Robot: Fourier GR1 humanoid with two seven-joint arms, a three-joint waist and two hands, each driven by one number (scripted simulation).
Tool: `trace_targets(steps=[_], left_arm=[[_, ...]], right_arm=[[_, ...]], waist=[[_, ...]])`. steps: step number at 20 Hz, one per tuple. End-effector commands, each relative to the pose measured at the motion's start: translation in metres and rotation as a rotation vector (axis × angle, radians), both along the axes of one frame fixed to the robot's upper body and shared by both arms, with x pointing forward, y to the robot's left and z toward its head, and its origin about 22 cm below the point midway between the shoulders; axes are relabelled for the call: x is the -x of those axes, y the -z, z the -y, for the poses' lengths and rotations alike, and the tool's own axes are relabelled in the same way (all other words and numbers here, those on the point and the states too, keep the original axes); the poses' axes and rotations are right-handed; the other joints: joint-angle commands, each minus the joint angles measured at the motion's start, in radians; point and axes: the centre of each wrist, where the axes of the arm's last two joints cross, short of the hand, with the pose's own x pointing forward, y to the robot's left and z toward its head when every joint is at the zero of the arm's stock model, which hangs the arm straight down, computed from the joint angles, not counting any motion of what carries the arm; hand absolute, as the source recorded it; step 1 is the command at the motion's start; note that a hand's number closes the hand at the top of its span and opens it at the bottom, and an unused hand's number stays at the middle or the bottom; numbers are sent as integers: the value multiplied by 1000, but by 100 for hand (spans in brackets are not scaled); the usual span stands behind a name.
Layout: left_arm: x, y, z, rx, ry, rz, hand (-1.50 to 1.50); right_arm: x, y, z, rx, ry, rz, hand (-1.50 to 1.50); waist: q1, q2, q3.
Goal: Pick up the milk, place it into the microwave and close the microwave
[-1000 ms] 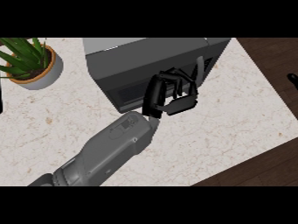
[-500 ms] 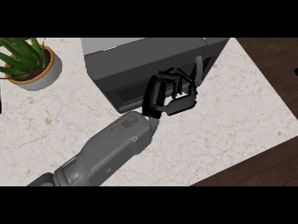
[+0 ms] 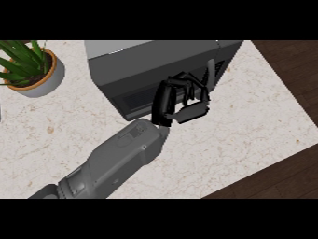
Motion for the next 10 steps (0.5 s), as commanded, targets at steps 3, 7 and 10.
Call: trace_targets(steps=[3, 7, 10], left_arm=[[-17, -6, -4, -12, -30, -16, 150], [-19, -11, -2, -4, -27, -7, 150], [-19, -9, -2, -5, -25, -5, 150]], right_arm=[[-1, -7, 0, -12, -1, 7, -150], [-3, -12, -1, -2, -48, 7, -150], [-3, -11, -1, 2, -89, -7, -150]], waist=[[-11, 14, -2], [-2, 17, -1], [-6, 22, 0]])
